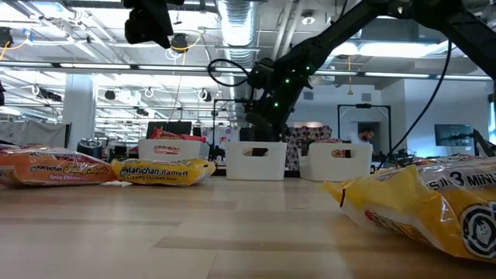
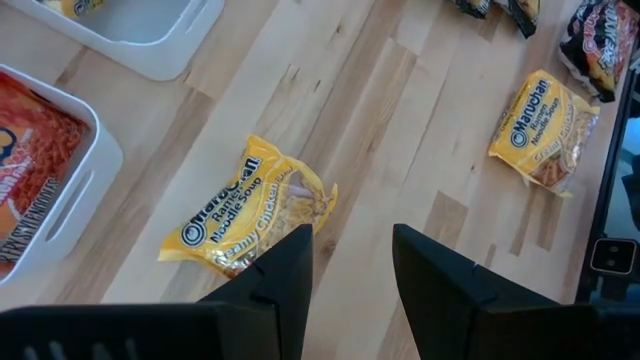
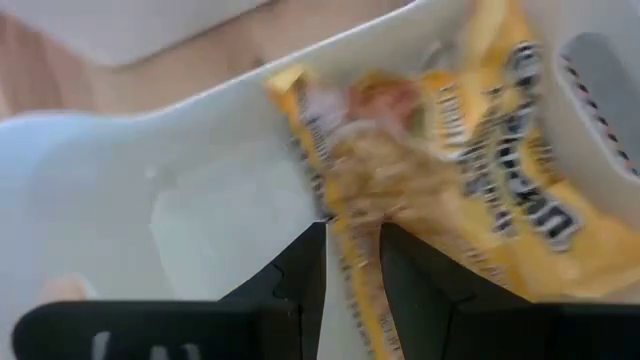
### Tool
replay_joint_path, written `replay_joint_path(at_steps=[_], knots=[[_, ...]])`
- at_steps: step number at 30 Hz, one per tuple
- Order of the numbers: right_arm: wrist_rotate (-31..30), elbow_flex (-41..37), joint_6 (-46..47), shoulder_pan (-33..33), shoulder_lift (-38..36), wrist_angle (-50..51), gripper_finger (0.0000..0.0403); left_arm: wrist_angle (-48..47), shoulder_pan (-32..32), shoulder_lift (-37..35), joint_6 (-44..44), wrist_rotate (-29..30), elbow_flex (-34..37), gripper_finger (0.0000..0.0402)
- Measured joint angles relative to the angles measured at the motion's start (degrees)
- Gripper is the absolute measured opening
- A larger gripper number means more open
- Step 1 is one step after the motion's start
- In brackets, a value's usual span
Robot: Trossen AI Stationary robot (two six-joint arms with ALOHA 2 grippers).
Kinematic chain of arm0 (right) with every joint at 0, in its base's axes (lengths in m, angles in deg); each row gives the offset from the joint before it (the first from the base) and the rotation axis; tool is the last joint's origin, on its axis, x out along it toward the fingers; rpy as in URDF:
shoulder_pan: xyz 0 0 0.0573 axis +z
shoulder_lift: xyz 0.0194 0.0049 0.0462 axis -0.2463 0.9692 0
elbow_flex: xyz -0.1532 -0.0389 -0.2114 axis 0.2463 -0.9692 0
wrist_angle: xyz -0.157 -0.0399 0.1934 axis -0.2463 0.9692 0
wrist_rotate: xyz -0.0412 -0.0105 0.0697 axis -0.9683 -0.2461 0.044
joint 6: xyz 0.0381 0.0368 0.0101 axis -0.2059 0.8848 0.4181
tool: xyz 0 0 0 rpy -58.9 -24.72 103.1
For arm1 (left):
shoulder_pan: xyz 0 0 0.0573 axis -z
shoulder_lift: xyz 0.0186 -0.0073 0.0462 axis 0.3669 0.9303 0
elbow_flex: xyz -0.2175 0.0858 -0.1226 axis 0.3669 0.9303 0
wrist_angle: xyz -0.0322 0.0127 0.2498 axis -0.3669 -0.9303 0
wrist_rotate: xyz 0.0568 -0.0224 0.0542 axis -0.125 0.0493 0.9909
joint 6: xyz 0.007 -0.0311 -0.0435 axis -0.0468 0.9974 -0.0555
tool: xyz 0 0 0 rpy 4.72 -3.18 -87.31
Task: Sort Maruchan noodles
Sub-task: Put the yellow noodle pack into the middle white bin
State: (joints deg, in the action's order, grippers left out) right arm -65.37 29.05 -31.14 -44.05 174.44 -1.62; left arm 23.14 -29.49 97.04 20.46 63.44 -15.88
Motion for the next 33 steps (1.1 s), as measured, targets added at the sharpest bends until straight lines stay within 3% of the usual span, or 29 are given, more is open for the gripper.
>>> replay_joint_path(at_steps=[7, 16, 23, 33], knots=[[1.52, 0.02, 0.0, -0.3, -0.68, 1.89, 0.0122, -0.02, 0.0, 0.0, -0.08, 0.0, -0.02, 0.0125], [1.63, 7.55, -0.55, -0.31, -1.05, 3.35, 0.0125, -0.02, 0.02, 0.0, 0.16, 0.0, -0.02, 0.0125], [1.74, 13.07, -3.13, -1.35, -1.07, 6.38, 0.016, -0.02, 0.02, 0.0, 0.16, 0.0, -0.02, 0.0125], [6.05, 13.44, -3.59, -3.25, 3.05, 8.43, 0.02, -0.02, 0.0, -0.02, 0.14, 0.0, -0.02, 0.0125]])
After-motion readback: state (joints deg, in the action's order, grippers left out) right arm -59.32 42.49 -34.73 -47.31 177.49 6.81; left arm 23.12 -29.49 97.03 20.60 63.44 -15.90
